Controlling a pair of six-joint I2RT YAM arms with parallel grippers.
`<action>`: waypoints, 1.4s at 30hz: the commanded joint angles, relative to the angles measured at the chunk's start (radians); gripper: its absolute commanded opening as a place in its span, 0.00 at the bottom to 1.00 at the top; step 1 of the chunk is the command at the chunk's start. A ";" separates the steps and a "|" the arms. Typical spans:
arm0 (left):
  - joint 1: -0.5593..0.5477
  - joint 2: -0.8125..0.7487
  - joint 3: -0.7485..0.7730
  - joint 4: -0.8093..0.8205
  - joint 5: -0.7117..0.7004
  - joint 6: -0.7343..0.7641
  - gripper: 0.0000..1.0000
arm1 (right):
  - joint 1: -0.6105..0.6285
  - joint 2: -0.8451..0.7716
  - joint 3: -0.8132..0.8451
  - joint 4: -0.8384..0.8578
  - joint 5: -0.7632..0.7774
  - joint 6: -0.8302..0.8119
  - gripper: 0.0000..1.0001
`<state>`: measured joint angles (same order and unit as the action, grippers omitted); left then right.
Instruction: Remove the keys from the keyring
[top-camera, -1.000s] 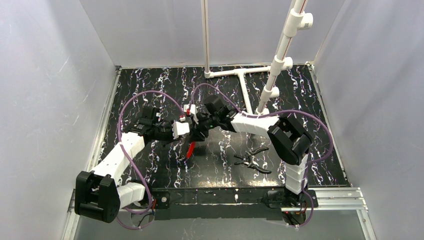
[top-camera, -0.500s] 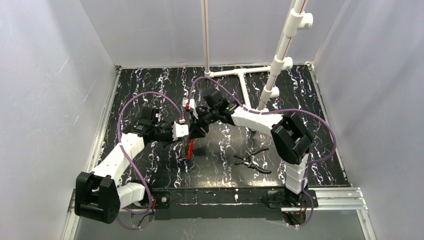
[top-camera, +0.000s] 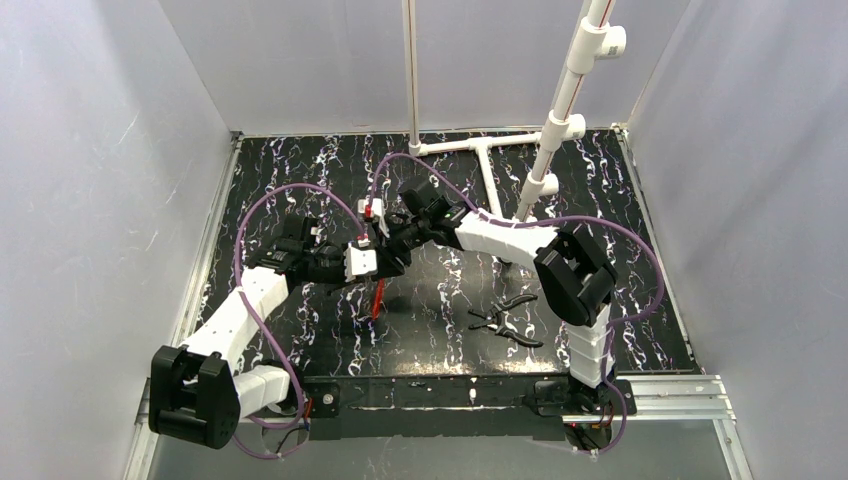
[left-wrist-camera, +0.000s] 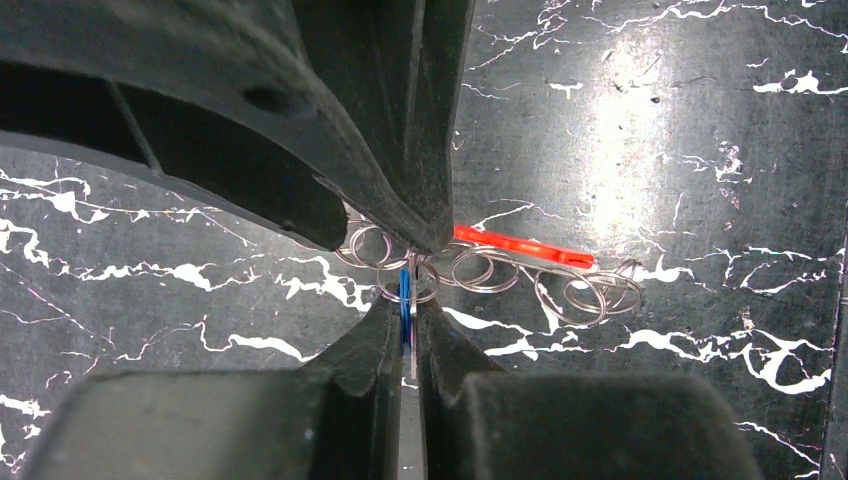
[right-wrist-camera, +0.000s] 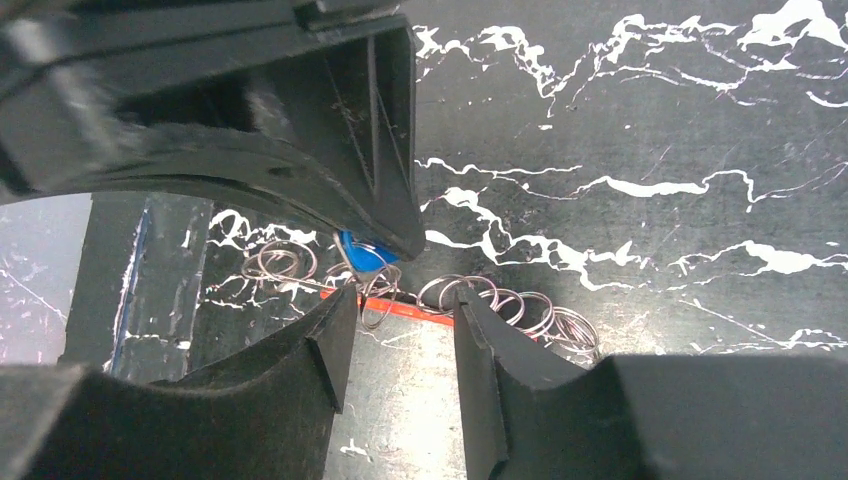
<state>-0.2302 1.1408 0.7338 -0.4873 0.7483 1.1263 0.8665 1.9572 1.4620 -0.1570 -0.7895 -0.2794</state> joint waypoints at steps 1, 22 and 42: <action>0.007 -0.038 -0.002 -0.008 0.038 0.005 0.00 | 0.009 0.030 0.036 0.011 -0.021 0.019 0.48; 0.031 -0.026 -0.017 0.010 0.001 -0.075 0.00 | -0.062 -0.058 -0.234 0.474 -0.058 0.302 0.01; 0.031 -0.062 -0.023 -0.027 0.042 -0.009 0.00 | -0.056 -0.057 -0.357 0.839 -0.097 0.536 0.40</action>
<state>-0.2047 1.1049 0.7128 -0.4847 0.7395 1.1007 0.7971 1.9247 1.0443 0.6994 -0.8448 0.3004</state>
